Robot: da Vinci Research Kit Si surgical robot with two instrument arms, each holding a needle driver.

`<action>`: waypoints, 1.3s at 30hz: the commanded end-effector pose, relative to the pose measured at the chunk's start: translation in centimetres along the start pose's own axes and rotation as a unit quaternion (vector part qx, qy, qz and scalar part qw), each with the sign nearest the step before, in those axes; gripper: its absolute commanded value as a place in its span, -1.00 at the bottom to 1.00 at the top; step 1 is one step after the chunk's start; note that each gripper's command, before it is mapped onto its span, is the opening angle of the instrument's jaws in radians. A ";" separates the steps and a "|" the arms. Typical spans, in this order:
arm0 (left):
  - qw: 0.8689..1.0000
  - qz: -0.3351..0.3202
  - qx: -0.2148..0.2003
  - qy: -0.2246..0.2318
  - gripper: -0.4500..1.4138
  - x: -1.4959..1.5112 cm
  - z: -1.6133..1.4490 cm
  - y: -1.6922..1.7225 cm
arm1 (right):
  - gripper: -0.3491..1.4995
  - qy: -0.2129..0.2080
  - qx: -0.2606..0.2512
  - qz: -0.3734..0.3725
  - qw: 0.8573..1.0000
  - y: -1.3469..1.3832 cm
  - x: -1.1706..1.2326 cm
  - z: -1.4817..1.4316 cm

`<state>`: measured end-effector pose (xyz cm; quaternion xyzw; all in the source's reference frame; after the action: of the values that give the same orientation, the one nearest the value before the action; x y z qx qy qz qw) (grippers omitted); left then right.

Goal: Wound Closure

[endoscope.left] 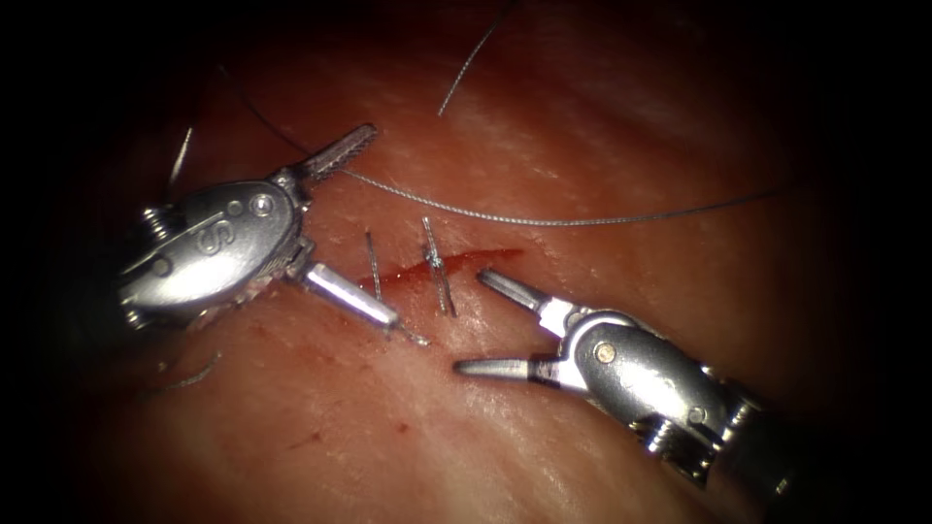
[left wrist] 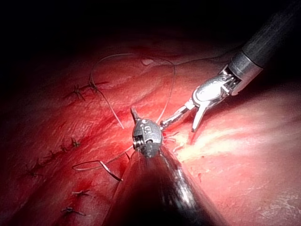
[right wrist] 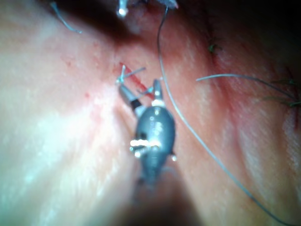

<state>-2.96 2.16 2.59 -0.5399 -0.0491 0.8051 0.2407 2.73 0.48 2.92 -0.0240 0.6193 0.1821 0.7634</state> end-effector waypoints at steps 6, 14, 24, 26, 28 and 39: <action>0.997 0.018 0.040 -0.061 0.57 -0.32 0.12 -0.38 | 0.93 0.004 -0.001 0.001 1.000 0.01 -0.03 0.07; 0.995 0.022 0.061 -0.074 0.53 -0.43 0.17 -0.53 | 0.91 0.005 -0.001 0.005 1.000 0.02 -0.02 0.06; 0.995 0.026 0.060 -0.071 0.44 -0.58 0.47 -0.57 | 0.91 0.005 -0.001 0.008 1.000 -0.02 0.01 0.04; 0.995 0.027 0.062 -0.072 0.44 -0.62 0.55 -0.58 | 0.91 0.005 -0.001 0.008 1.000 -0.02 0.01 0.04; 0.995 0.028 0.059 -0.074 0.41 -0.66 0.61 -0.58 | 0.91 0.005 -0.001 0.008 1.000 -0.02 0.02 0.04; 0.993 0.035 0.058 -0.095 0.06 -0.98 0.92 -0.89 | 0.89 0.005 0.000 0.011 1.000 -0.07 0.05 0.02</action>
<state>-3.13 2.63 4.09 -0.4450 -0.0061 0.8634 0.2377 2.72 0.39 2.81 -0.0182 0.6223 0.1916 0.7588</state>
